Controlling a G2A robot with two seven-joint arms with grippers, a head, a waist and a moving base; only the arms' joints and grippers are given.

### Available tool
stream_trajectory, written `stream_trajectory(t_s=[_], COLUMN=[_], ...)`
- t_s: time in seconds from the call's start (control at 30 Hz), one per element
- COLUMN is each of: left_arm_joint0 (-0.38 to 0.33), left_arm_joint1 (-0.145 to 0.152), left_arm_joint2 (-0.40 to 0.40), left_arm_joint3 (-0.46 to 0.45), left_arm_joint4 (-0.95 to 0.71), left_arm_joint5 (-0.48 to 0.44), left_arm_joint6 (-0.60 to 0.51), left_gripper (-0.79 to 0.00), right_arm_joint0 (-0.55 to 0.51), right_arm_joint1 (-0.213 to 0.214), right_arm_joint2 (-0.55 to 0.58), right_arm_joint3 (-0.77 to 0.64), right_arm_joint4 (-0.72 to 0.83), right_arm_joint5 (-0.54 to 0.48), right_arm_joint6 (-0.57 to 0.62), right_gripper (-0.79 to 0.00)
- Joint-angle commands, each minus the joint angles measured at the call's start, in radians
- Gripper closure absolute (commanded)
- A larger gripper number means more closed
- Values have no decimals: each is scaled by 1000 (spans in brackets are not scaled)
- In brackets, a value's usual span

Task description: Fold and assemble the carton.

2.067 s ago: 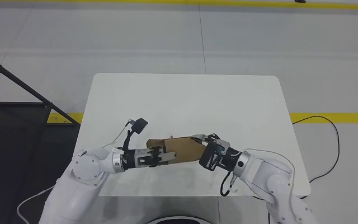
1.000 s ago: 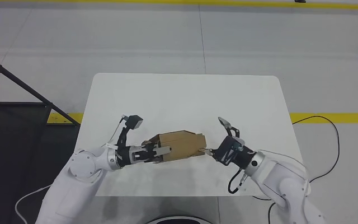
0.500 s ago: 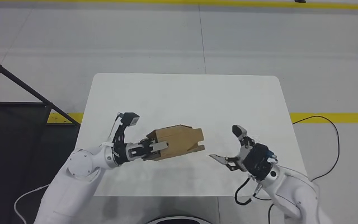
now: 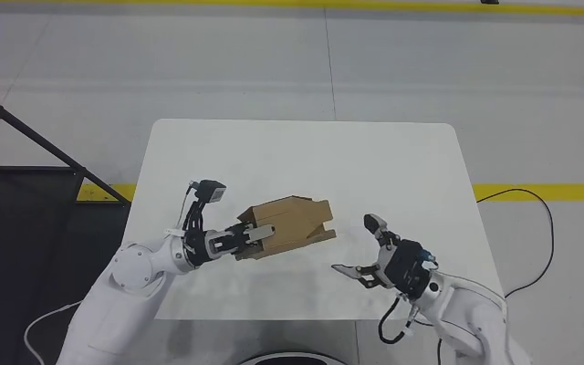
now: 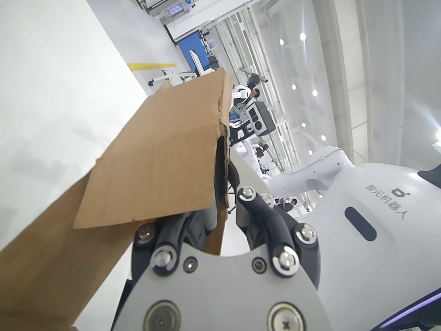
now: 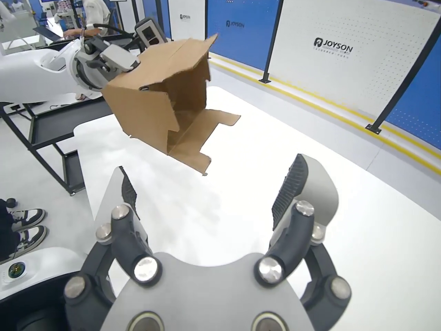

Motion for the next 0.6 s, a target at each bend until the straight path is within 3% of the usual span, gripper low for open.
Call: stream_trajectory(t_s=[0.0,0.57], left_arm_joint0=[2,5], left_arm_joint1=[0,-7], left_arm_joint2=[3,32], left_arm_joint3=[-2,3], left_arm_joint4=[1,-80], left_arm_joint5=[-4,-51], left_arm_joint6=[6,27], left_gripper=[0,0], right_arm_joint0=[7,87], right_arm_joint1=[-1,-11], right_arm_joint2=[-18,-147], right_arm_joint3=[14,93], right_arm_joint4=[6,122], right_arm_joint5=[-3,-53], right_arm_joint6=[-1,87], right_gripper=[-785,-785])
